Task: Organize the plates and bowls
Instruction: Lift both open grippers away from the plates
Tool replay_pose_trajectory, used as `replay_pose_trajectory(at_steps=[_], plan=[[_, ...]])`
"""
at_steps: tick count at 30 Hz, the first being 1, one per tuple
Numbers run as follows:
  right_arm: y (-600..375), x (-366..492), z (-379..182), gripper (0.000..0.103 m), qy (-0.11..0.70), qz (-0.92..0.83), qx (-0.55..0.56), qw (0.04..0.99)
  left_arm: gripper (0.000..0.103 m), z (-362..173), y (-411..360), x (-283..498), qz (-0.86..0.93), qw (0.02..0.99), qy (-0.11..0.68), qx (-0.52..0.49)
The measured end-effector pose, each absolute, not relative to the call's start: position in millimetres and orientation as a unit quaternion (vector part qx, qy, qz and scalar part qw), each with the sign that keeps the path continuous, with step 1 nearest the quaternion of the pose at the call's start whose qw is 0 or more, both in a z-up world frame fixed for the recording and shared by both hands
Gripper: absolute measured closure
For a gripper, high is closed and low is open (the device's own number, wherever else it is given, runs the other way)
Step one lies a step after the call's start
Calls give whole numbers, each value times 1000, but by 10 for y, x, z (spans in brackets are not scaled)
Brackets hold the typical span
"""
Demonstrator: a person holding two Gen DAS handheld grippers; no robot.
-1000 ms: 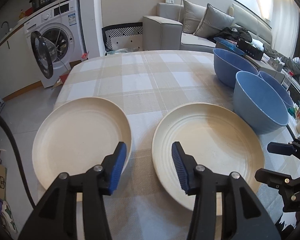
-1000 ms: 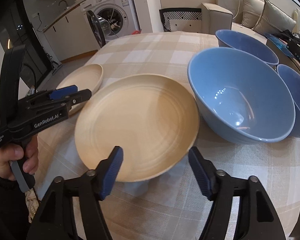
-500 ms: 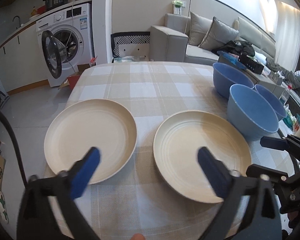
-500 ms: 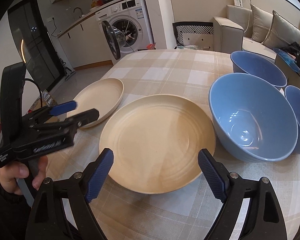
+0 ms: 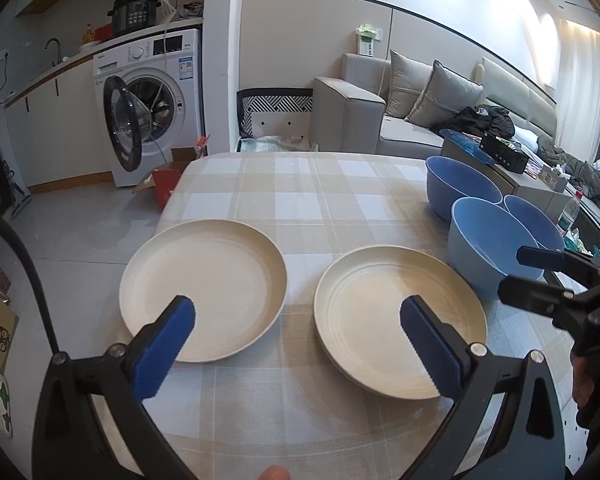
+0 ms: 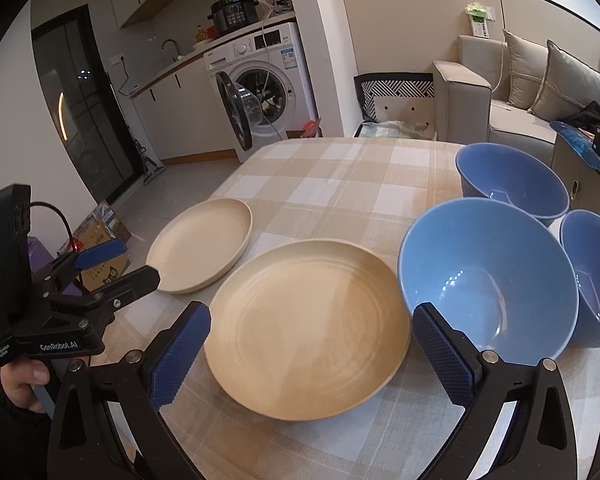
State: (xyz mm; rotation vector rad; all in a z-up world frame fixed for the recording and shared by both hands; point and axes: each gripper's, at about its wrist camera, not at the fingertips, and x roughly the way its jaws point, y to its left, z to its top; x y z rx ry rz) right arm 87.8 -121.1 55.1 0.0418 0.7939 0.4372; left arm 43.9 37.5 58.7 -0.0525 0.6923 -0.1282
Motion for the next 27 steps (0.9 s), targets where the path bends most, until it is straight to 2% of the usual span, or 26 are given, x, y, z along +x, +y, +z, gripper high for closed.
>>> replay_pose_trajectory(at_steps=[27], plan=[[-656,1198,1046,0,335,283,-32,898,0,764,900,172,17,951,305,-54]])
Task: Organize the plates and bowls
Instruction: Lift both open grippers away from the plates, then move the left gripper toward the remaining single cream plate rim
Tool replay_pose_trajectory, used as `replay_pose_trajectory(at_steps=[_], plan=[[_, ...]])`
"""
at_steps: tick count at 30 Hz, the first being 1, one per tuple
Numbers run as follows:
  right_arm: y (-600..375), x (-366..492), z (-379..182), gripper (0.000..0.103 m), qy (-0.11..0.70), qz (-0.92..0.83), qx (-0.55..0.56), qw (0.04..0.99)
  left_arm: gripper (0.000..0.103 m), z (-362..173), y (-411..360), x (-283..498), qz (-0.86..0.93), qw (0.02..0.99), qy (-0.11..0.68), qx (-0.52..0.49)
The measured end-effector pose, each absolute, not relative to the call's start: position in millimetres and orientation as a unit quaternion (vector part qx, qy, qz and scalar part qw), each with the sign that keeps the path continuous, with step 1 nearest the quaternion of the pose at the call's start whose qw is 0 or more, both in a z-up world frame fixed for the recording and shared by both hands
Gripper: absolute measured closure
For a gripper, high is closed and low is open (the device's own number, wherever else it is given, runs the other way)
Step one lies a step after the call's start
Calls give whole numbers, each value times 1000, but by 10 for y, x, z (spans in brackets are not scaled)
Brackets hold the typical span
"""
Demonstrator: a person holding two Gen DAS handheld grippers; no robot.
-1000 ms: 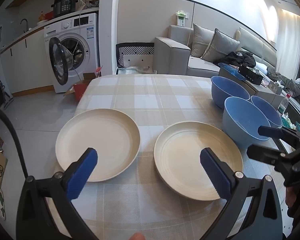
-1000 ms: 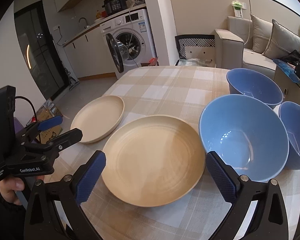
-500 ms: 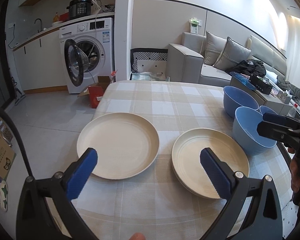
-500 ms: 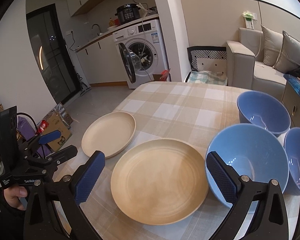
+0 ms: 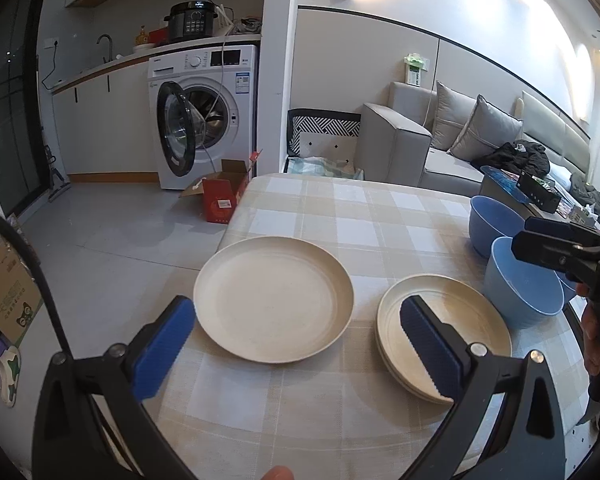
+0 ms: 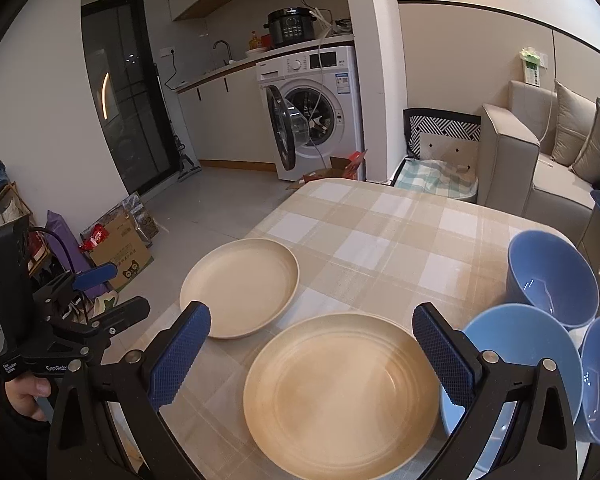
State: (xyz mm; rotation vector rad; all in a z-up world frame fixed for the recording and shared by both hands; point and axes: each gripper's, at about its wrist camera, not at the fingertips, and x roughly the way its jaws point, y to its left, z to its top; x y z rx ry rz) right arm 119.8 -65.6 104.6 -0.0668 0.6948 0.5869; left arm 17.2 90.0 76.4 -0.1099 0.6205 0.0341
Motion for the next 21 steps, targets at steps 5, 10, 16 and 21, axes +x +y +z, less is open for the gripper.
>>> replay_pose_trajectory(at_steps=[5,10,16,21], plan=[[-545,1252,1052,0,339,291,-35,894,0,759,990,161,25,950,305,-58],[-429,1338,1050,0,346,297,-39,889,0,732,1095,168,37,949,306,-64],[-290,1524,961,0,374,303,-37,876,0,669,1209,245,50,948,305,-79],[-172,1711,851,0,397,303,-42,865,0,599,1302,330,62,945,311,-85]])
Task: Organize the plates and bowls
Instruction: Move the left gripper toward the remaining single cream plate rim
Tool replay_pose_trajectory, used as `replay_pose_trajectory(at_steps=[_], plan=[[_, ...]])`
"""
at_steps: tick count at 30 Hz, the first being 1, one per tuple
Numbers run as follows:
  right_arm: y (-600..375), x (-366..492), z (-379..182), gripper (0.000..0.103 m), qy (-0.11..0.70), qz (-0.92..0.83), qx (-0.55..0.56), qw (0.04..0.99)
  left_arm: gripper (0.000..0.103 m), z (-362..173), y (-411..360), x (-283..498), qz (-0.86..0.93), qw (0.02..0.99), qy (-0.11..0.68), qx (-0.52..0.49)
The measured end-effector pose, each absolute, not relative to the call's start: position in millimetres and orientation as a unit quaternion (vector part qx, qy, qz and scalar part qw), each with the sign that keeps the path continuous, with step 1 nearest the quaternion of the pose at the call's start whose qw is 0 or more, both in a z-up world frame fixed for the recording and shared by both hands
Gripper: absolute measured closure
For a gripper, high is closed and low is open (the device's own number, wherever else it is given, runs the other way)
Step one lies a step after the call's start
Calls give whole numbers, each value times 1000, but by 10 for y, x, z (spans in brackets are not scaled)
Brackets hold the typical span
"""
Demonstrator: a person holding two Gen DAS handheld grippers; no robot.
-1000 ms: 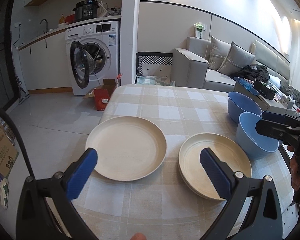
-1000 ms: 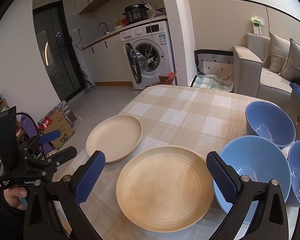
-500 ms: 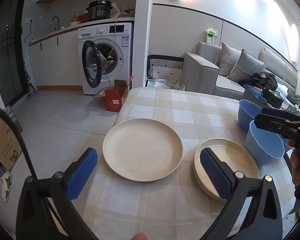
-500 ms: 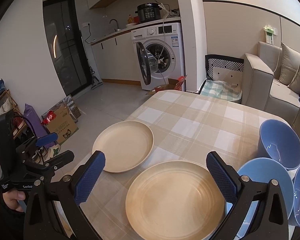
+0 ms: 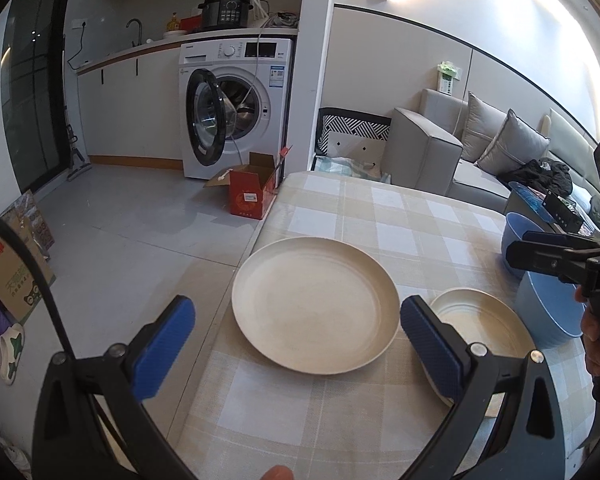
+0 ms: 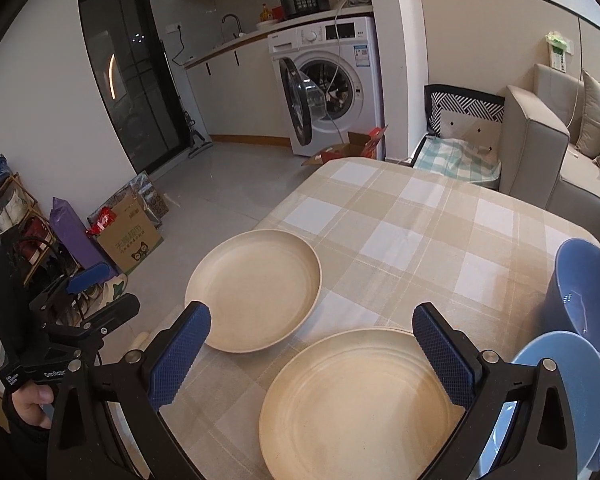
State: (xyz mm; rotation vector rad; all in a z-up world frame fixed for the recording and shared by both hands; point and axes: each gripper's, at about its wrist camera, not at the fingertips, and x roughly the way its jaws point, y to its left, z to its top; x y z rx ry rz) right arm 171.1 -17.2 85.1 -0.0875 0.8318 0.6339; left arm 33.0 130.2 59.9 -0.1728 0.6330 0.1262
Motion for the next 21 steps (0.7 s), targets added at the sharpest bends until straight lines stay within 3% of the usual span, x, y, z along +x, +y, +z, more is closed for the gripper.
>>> replay_pose_trajectory(at_steps=[21], plan=[[431,2323,321,0,445,318,-60,835,0,98,1596,808,104,922,362,-94]])
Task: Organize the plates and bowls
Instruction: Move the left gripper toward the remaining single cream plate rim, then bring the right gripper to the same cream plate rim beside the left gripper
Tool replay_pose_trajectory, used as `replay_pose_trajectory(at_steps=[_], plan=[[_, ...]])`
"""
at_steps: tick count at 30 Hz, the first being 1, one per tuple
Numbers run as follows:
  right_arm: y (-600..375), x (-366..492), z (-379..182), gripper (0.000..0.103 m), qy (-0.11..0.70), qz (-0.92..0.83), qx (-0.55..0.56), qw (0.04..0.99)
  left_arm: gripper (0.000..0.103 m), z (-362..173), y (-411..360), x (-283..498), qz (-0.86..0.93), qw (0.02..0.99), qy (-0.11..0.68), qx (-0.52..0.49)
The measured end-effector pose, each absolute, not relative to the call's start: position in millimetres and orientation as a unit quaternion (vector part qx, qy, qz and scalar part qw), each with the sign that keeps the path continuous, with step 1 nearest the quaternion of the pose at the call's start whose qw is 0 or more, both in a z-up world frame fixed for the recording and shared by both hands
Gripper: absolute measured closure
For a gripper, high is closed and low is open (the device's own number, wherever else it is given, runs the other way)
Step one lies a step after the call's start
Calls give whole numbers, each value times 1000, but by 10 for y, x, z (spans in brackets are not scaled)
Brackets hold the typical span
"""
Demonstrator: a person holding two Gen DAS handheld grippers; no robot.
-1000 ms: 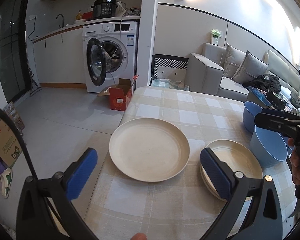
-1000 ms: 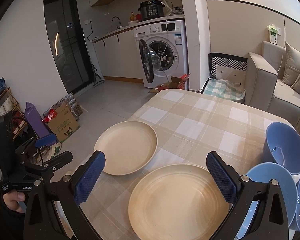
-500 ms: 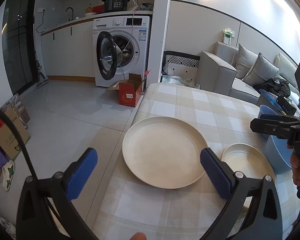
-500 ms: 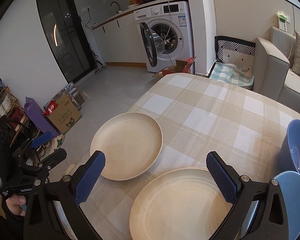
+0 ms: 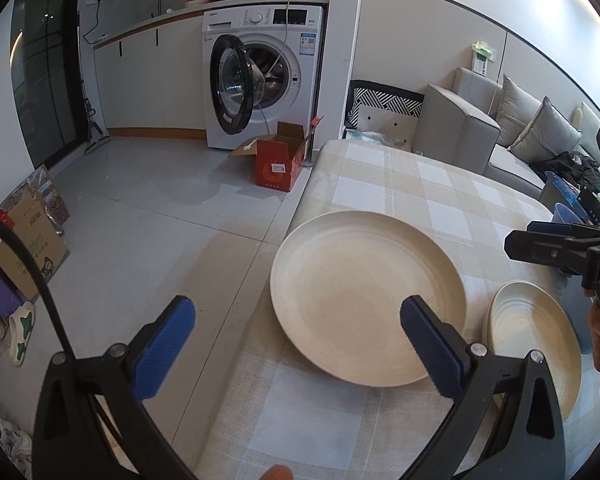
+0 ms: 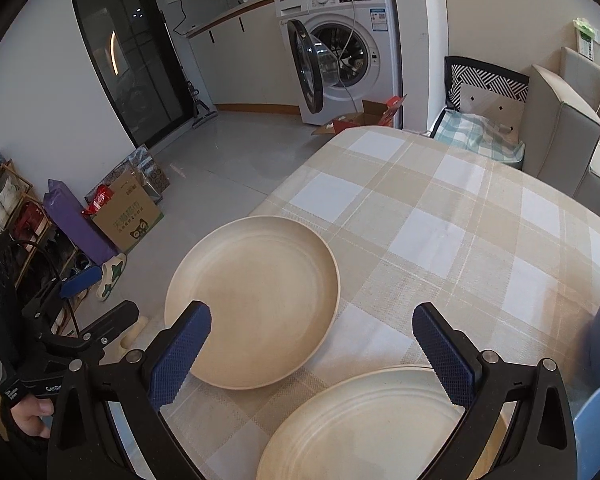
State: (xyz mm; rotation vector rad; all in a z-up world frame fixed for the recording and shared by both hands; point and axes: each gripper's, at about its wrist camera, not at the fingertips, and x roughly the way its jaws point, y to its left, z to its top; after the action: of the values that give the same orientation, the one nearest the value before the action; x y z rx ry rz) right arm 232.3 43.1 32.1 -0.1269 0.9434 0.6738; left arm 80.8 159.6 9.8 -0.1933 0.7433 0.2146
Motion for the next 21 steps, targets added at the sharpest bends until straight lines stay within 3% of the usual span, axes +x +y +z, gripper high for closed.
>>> replay_pose_trajectory(at_steps=[21], plan=[[772,2616,-118,0,488,308,-97,811,0,-255,1687,1081,118,902,403,-98]])
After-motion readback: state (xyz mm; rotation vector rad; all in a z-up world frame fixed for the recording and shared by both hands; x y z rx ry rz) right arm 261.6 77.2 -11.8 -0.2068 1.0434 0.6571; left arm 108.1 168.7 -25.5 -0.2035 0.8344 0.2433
